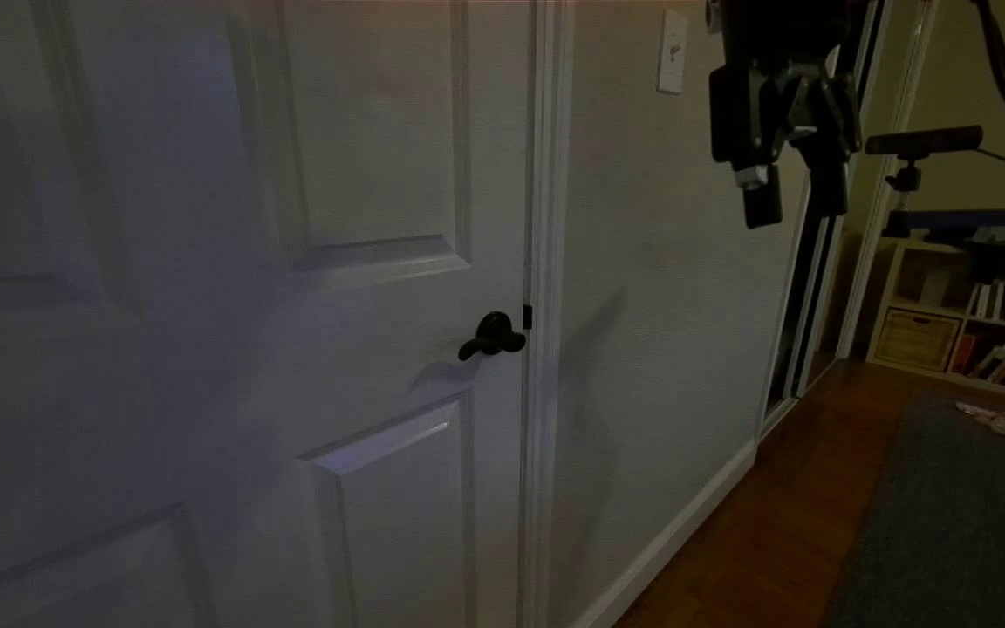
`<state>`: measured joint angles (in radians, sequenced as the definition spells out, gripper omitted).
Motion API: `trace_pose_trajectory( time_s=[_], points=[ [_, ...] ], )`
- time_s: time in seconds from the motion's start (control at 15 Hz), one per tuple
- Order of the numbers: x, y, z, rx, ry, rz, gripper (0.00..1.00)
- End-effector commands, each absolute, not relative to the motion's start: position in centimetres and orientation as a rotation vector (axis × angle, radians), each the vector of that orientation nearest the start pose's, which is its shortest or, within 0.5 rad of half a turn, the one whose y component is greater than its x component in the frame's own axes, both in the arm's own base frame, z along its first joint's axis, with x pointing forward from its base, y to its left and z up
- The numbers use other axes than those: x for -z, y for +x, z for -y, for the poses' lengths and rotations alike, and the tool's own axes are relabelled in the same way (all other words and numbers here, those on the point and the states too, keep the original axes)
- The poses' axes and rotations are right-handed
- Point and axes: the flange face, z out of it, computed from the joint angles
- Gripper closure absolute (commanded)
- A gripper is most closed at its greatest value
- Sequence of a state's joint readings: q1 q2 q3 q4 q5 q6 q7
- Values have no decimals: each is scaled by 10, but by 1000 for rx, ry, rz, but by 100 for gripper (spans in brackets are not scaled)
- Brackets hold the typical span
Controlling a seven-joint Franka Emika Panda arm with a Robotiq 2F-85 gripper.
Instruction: Close the door
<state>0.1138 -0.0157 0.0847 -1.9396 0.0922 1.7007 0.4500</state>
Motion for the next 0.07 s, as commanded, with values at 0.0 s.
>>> trace_pose_trajectory(
  time_s=[0.0],
  points=[
    [-472,517,-113,-375,-3078,-424,0]
  ],
)
